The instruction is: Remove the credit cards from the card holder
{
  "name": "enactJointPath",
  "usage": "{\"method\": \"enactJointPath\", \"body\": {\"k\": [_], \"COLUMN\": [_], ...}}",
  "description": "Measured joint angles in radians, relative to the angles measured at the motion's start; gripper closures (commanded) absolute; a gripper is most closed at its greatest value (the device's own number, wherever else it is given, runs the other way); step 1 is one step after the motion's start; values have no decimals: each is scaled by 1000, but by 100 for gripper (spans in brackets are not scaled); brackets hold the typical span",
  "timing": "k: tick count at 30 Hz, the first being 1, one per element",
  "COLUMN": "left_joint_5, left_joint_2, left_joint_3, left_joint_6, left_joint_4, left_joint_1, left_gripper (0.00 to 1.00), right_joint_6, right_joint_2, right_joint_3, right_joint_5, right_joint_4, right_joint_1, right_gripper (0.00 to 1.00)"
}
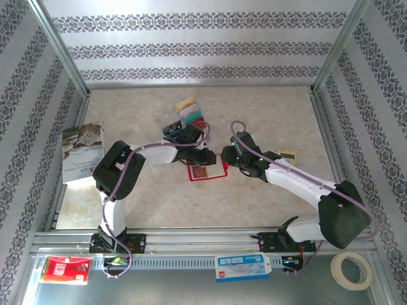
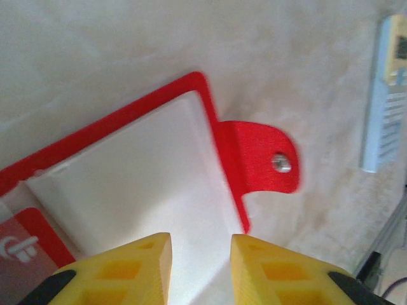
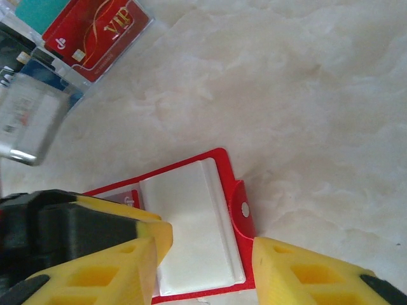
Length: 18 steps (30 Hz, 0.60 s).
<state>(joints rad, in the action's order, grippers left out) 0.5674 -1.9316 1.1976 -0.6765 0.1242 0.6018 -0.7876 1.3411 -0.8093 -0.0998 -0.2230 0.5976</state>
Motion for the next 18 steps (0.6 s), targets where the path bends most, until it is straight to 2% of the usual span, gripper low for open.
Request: {"method": "enactJointPath", "body": {"k": [6, 12, 18], "left_joint_5": [2, 0, -5], "left_joint_2": [119, 154, 208], "left_joint_3": [-52, -134, -252], "left_joint_6": [-8, -16, -67], "left_joint_4": [-58, -72, -114], "left_joint_1": [-32, -121, -175], "left_gripper": [65, 64, 69], "right_joint_6": [6, 41, 90], "right_joint_2": [-24, -18, 108], "right_joint_3": [5, -2, -117], "right_joint_5": [34, 95, 159], "right_joint_4": [37, 59, 64], "right_joint_1": [-7, 5, 87], "right_gripper": [54, 55, 58]}}
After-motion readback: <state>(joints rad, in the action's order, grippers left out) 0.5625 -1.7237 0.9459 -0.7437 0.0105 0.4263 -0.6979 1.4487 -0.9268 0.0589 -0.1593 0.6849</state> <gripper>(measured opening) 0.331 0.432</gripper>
